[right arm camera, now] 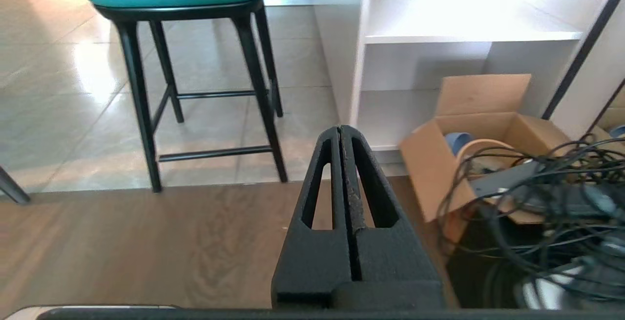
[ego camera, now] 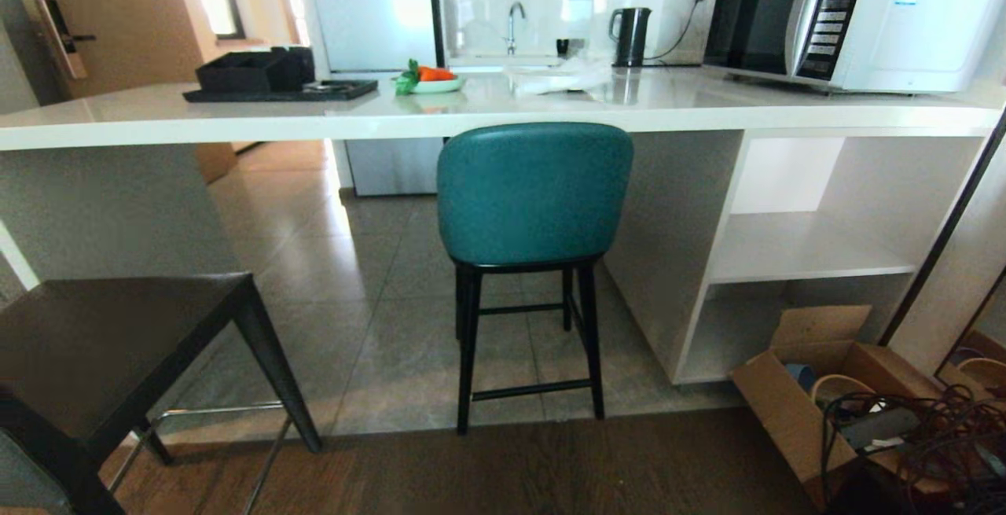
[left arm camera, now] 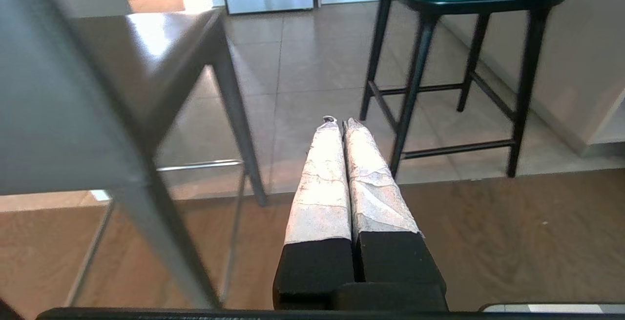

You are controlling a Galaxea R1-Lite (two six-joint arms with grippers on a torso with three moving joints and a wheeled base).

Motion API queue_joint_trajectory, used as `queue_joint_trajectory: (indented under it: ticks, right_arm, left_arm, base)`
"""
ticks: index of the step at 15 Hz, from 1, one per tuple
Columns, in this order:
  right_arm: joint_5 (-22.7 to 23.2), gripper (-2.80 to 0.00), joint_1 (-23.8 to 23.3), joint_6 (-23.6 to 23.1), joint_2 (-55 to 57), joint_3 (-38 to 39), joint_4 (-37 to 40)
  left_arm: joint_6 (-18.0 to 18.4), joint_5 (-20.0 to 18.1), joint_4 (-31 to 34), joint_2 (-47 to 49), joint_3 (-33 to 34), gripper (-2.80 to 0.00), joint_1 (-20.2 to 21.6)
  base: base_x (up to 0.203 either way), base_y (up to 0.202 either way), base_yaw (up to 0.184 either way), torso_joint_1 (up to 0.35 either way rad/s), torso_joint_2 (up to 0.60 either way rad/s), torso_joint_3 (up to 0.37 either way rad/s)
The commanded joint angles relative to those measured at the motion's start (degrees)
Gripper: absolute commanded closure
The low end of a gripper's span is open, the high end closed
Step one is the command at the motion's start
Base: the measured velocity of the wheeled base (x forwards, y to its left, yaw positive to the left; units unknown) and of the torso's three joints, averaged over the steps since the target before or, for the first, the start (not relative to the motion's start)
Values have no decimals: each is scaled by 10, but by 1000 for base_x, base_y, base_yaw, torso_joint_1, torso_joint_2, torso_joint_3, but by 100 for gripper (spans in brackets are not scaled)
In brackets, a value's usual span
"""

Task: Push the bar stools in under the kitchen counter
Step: Push the gray chair back under the dining table

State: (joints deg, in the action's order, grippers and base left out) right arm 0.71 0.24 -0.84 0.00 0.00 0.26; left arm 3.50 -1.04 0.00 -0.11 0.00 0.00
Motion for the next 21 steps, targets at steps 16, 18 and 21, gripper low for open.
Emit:
queue_joint_trajectory:
  ticks: [16, 18, 21]
  right_arm:
    - [0, 0, 0, 0, 1, 3, 0]
    - [0, 0, 0, 0, 1, 3, 0]
    - [0, 0, 0, 0, 1, 3, 0]
  left_arm:
    - [1, 0, 0, 1, 2, 0, 0]
    - [0, 0, 0, 1, 2, 0, 0]
    - [1, 0, 0, 0, 2, 0, 0]
  base:
    - [0, 197, -2, 3, 4, 3]
    - [0, 196, 0, -4, 5, -1]
    - [0, 197, -1, 3, 1, 1]
